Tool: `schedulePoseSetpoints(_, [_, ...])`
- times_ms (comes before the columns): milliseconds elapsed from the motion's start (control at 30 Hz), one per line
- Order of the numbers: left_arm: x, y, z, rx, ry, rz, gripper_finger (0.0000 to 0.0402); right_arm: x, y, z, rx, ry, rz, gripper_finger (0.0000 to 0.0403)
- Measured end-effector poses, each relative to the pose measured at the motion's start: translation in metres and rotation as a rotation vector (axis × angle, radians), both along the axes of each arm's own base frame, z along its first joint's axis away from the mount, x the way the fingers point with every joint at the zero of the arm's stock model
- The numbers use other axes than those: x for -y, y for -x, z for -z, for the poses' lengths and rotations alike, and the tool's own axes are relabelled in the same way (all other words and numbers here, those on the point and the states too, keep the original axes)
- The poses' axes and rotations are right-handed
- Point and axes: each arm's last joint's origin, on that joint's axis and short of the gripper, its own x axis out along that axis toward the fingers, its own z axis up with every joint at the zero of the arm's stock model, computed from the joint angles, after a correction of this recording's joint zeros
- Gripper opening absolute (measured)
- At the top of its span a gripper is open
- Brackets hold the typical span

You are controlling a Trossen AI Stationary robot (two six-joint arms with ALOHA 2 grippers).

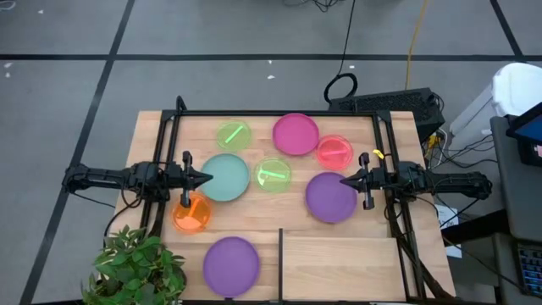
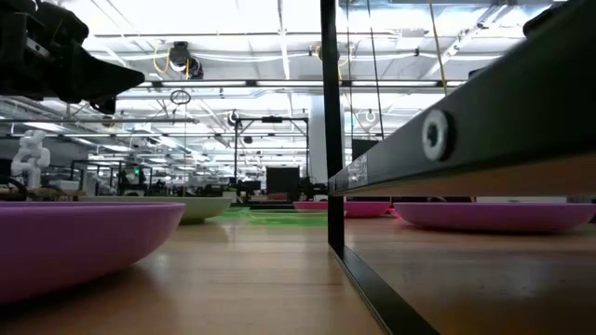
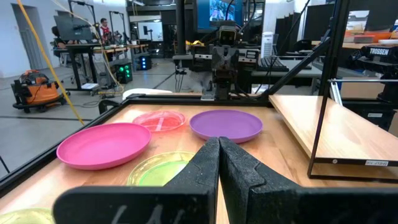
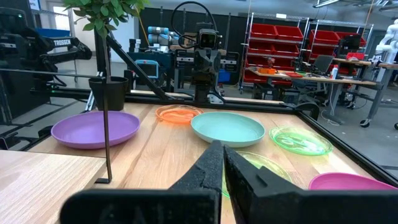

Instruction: Place and stack plates onto a shelf

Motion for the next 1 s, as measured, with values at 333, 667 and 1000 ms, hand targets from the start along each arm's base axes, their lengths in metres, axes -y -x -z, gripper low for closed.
schedulePoseSetpoints(333, [0.0000,0.0000,-0.0001,-0.001,-0.023,-0.001,0.0017,0.0000,0.0000,-0.0001,0.000,0.000,0.000,0.0000])
schedulePoseSetpoints(667, [0.0000,0.0000,0.0000,-0.004,-0.080,-0.003,0.0017,0.0000,0.0001,-0.0021,0.020,-0.003,0.000,0.0000])
schedulePoseSetpoints(1000, [-0.0008,0.0000,0.0000,-0.008,-0.110,-0.031,0.0017,0.0001,0.0000,-0.0042,0.024,-0.036,0.001,0.0000])
